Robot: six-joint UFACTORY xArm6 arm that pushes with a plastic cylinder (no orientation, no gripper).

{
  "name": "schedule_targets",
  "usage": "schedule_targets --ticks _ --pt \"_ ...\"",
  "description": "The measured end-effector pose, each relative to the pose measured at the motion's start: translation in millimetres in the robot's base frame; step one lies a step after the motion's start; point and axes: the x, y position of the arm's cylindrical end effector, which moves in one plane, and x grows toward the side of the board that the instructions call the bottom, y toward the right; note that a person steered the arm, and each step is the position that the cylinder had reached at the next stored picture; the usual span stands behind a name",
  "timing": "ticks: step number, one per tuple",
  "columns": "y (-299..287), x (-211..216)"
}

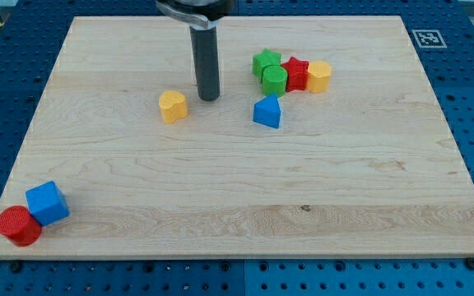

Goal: Move yellow heart closer to the blue cube

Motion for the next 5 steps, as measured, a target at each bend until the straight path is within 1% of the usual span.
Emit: schedule_targets --ticks 2,5 --pt "-26 -1" --pt "-51 36"
